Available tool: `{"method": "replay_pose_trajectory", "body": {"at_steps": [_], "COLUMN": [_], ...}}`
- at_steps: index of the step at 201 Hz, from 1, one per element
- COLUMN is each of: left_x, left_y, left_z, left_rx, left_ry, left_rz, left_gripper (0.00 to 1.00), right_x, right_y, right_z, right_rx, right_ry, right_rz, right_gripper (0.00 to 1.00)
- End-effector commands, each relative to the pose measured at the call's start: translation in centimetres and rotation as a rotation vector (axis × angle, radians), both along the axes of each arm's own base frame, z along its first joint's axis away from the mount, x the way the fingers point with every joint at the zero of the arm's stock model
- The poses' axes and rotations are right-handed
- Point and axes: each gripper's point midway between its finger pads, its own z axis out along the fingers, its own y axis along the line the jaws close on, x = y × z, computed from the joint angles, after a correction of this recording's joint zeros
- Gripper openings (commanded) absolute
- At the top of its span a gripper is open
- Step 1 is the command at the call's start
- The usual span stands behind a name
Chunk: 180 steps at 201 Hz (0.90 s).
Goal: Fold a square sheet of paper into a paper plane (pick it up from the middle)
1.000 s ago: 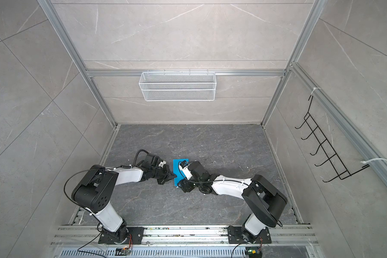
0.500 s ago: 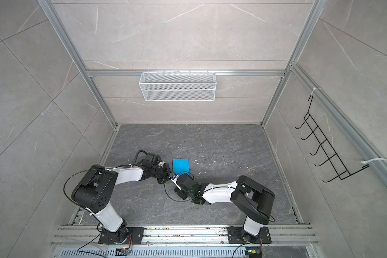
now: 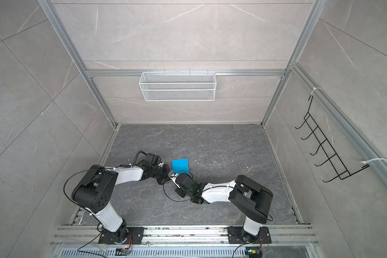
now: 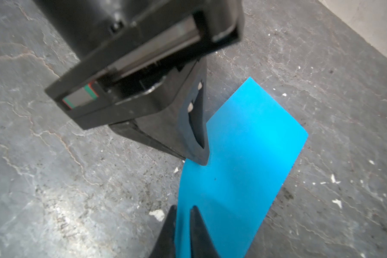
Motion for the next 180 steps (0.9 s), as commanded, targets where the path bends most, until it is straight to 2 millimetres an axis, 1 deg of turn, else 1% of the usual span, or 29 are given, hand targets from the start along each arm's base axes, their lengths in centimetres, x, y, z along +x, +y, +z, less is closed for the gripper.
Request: {"method": "replay_pose_trajectory", "body": {"at_steps": [1,16,33,65,77,92,100,116,132,149,180], "left_x": [0.6,0.7,1.0,1.9,2.2,2.5,2.7,3.0,3.1,3.1,3.1], "left_y": [-0.1,0.7,2.1,5.0,5.8,6.2,6.2,5.3,4.5,3.8,2.7], "left_z": [1.7,1.9,2.4,4.7,5.6,6.6,7.0,7.6,7.4,6.8,4.7], "left_rx": [-0.007,0.007,0.016,0.047,0.067,0.097,0.095,0.057,0.042,0.041,0.054], "left_ry": [-0.026,-0.035,-0.057,-0.126,-0.151,-0.198,-0.223,-0.258,-0.262,-0.247,-0.199], "left_rz": [0.009,0.016,0.048,0.094,0.098,0.092,0.085,0.062,0.04,0.016,-0.028], "left_gripper": [0.07,0.13,0.21,0.33,0.36,0.38,0.38,0.38,0.36,0.33,0.25], "right_x": [-0.2,-0.5,-1.1,-2.6,-3.3,-3.9,-4.1,-4.7,-5.1,-5.3,-5.7], "right_y": [1.0,1.2,1.3,1.2,1.2,1.4,1.5,1.9,2.2,2.5,2.8], "right_z": [1.0,1.3,1.5,1.4,1.2,1.0,1.0,0.9,0.9,0.9,0.5], "right_rx": [0.031,0.048,0.061,0.092,0.104,0.12,0.129,0.156,0.187,0.216,0.231], "right_ry": [-0.002,0.007,0.036,0.119,0.157,0.204,0.226,0.27,0.313,0.343,0.383], "right_rz": [0.033,0.048,0.063,0.097,0.116,0.133,0.137,0.155,0.167,0.176,0.193], "right_gripper": [0.07,0.03,0.01,0.0,0.0,0.0,0.0,0.0,0.01,0.01,0.01]}}
